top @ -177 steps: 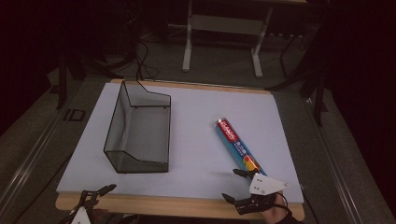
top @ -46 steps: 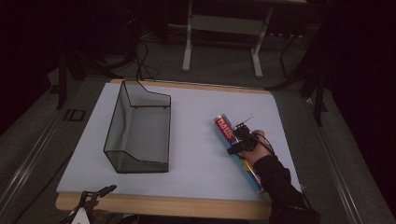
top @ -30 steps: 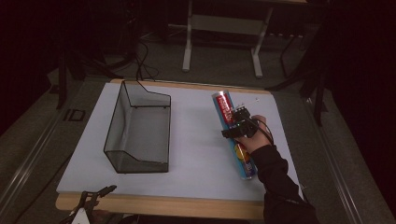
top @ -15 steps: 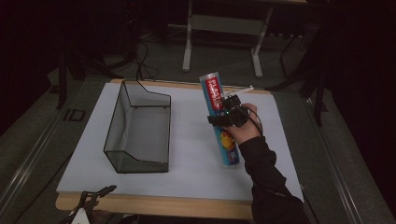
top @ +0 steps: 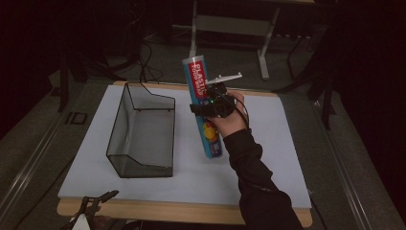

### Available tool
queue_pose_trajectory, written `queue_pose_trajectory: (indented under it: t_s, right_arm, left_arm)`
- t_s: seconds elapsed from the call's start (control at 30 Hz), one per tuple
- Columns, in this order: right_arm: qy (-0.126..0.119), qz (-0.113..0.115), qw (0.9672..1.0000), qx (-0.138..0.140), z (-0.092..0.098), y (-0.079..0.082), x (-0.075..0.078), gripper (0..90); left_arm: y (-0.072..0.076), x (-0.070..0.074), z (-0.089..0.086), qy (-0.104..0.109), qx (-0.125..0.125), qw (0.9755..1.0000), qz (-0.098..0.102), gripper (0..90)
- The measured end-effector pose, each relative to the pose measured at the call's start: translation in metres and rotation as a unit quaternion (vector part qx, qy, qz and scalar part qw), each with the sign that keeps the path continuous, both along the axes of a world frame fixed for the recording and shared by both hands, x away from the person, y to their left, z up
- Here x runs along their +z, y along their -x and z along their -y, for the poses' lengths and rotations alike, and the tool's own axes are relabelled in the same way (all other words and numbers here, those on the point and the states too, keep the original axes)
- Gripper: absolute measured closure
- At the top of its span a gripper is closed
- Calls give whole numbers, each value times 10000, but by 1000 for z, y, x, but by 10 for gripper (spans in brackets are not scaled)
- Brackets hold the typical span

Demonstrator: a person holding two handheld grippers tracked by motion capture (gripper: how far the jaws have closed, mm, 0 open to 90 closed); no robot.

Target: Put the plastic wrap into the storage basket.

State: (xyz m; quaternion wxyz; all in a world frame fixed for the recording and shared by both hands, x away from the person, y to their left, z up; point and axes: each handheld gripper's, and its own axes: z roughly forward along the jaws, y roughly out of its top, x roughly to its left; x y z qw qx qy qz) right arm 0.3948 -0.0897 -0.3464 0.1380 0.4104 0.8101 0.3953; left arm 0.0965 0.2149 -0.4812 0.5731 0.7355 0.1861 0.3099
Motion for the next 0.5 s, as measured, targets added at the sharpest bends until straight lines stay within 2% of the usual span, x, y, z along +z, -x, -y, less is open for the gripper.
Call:
queue_pose_trajectory:
  t_s: [0.3, 0.5]
  right_arm:
    - [-518, 110, 9985, 110, -37, -2, 21, 317]
    - [-892, 103, 9958, 159, -60, -3, 25, 317]
  left_arm:
    - [1, 0, 0, -15, -16, 10000, 24, 1]
    - [2, 1, -1, -8, -32, 10000, 41, 1]
